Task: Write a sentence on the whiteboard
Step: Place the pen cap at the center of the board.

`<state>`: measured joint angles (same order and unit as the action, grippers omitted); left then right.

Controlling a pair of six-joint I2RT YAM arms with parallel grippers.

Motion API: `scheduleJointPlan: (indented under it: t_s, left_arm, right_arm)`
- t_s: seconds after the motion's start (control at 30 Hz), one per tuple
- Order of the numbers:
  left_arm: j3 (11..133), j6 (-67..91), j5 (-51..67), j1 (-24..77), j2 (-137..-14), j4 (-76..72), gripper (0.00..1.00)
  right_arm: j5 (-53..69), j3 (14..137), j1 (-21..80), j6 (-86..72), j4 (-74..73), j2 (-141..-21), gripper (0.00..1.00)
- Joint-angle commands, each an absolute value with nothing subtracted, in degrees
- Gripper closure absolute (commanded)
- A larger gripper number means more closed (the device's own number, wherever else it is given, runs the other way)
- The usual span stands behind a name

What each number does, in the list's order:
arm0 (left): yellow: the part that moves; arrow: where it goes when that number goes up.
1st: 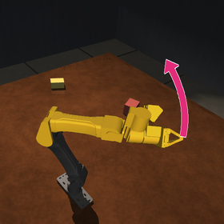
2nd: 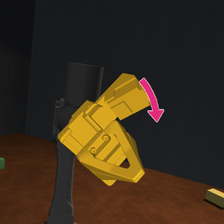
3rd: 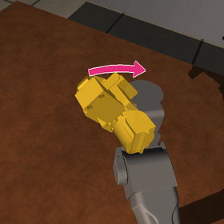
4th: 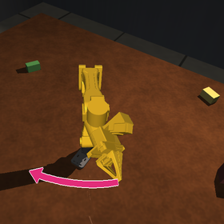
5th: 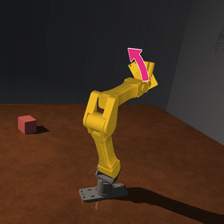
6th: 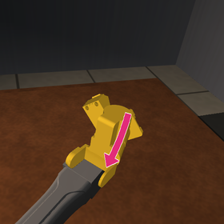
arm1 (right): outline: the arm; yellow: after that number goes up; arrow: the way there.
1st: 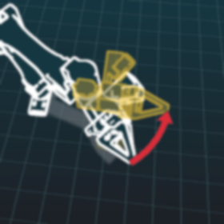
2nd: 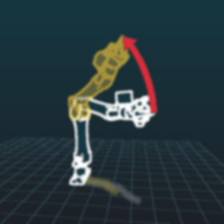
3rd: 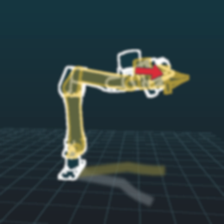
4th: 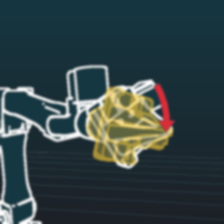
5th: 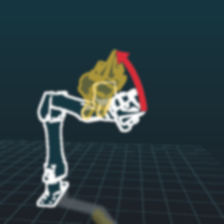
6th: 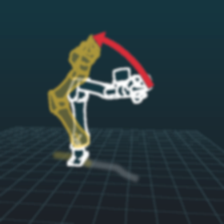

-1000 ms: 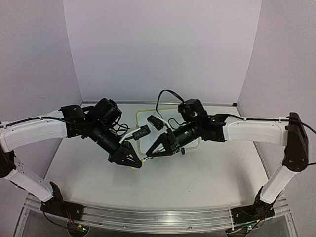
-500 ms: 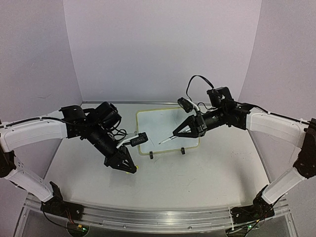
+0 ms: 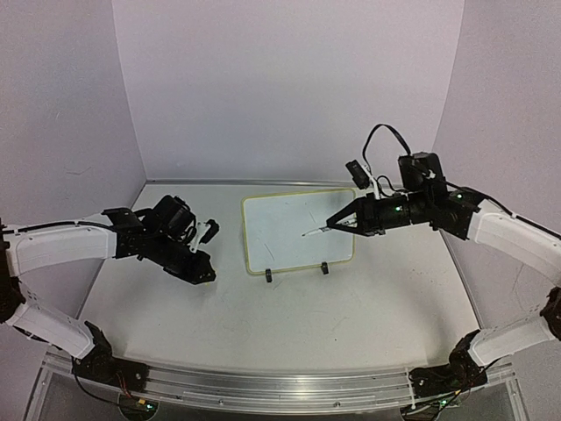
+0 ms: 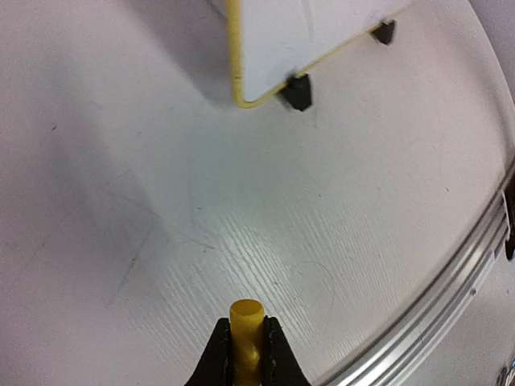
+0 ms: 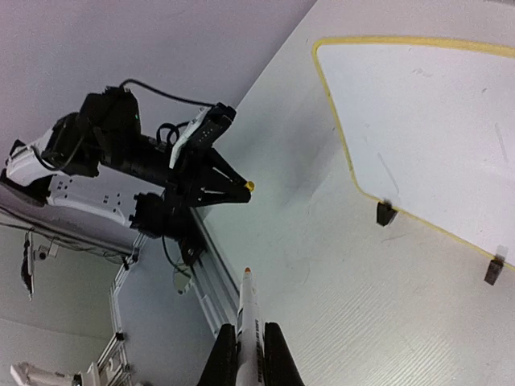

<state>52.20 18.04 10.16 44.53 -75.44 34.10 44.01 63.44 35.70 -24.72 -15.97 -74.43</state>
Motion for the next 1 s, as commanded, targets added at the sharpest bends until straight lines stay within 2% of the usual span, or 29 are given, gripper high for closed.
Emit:
scheduleJointPlan:
  t_s: [0.0,0.13,0.4,0.57,0.73,0.97]
  left_arm:
    - [50.78,27.93,0.75,43.25,-77.38,26.32,1.00]
    - [51.41,29.07,-2.82,41.27,-81.44,25.24,0.98]
    - [51.76,27.67,-1.74,40.50,-88.52,23.43,0.97]
    - [51.94,27.77,-0.99,40.08,-90.70,22.97,0.92]
    - [52.47,28.45,-0.88,39.99,-91.62,23.05,0.83]
    - [52.76,28.04,-0.97,39.99,-91.73,23.62,0.56]
  right_arm:
    - [32.85,59.29,35.60,-28.12,-10.13,-68.47,1.00]
    - [30.20,58.27,35.60,-28.16,-10.01,-66.60,1.00]
    - [27.67,55.35,35.60,-28.77,-8.29,-65.07,1.00]
    - [27.28,54.11,35.60,-29.40,-7.23,-65.13,1.00]
    - [26.12,53.47,35.60,-29.41,-6.86,-65.21,1.00]
    - [25.93,53.32,35.60,-29.26,-6.62,-65.13,1.00]
